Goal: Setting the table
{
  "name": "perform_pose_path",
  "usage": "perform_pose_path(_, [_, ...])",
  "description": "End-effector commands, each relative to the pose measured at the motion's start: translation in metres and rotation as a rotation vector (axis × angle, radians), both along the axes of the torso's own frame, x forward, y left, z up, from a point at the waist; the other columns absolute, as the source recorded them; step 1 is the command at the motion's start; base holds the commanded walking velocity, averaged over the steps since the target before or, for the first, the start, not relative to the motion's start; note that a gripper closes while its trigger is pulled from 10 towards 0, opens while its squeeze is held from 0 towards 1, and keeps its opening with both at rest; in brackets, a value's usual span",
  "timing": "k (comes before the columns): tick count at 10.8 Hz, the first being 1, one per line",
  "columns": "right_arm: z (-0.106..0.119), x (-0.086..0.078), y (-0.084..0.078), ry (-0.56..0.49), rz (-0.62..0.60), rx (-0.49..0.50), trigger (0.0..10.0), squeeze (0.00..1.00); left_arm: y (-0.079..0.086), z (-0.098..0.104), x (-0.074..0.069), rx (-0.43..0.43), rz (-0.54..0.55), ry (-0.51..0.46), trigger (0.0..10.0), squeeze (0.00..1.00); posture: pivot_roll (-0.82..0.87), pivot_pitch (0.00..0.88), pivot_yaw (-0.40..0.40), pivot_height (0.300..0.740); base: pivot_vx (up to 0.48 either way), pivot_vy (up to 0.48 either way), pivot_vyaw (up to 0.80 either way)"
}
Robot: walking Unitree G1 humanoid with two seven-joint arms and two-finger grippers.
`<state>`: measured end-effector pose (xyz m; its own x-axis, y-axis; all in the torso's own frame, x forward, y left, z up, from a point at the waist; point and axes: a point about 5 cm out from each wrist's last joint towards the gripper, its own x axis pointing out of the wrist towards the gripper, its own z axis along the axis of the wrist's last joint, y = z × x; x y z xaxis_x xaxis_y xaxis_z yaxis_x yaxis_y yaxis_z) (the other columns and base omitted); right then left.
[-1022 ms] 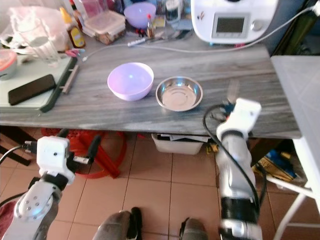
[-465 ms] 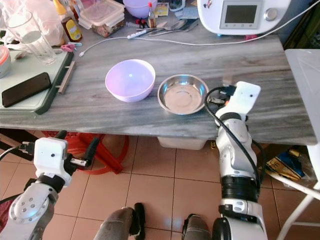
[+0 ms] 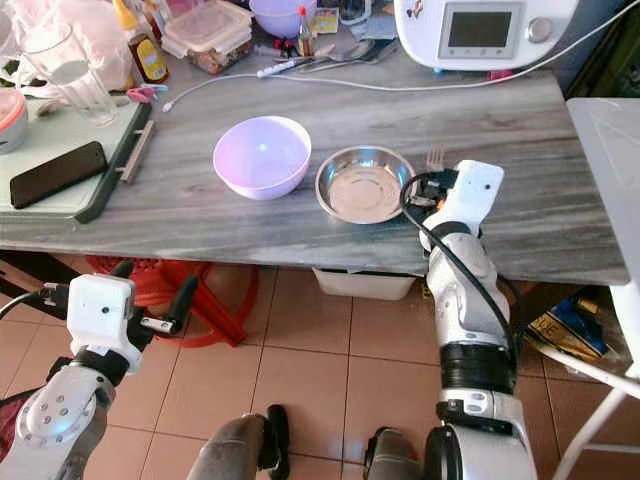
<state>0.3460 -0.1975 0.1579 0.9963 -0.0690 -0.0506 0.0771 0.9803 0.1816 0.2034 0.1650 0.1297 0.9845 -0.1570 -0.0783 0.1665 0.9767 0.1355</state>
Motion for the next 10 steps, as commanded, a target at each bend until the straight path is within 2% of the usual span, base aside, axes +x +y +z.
perform_pose_path(1, [-0.025,-0.004,0.000,0.118,0.014,0.005,10.0,0.00,0.003,0.000,-0.001,0.007,0.013,0.006,10.0,0.00,0.17,0.225,0.128,0.740,0.000,0.000,0.00])
perform_pose_path(3, [-0.026,-0.004,-0.003,0.131,0.013,0.000,10.0,0.00,0.002,0.000,0.001,0.008,0.008,0.004,10.0,0.00,0.16,0.220,0.126,0.740,0.000,0.000,0.00])
perform_pose_path(4, [-0.026,-0.004,-0.004,0.129,0.011,-0.014,10.0,1.00,0.002,0.000,0.001,0.007,0.009,0.005,10.0,0.00,0.16,0.218,0.124,0.740,0.000,0.000,0.00])
perform_pose_path(10, [-0.017,-0.004,-0.013,0.085,-0.006,-0.053,10.0,1.00,-0.001,0.000,0.005,0.003,0.009,-0.002,10.0,0.00,0.15,0.212,0.120,0.740,0.000,0.000,0.00])
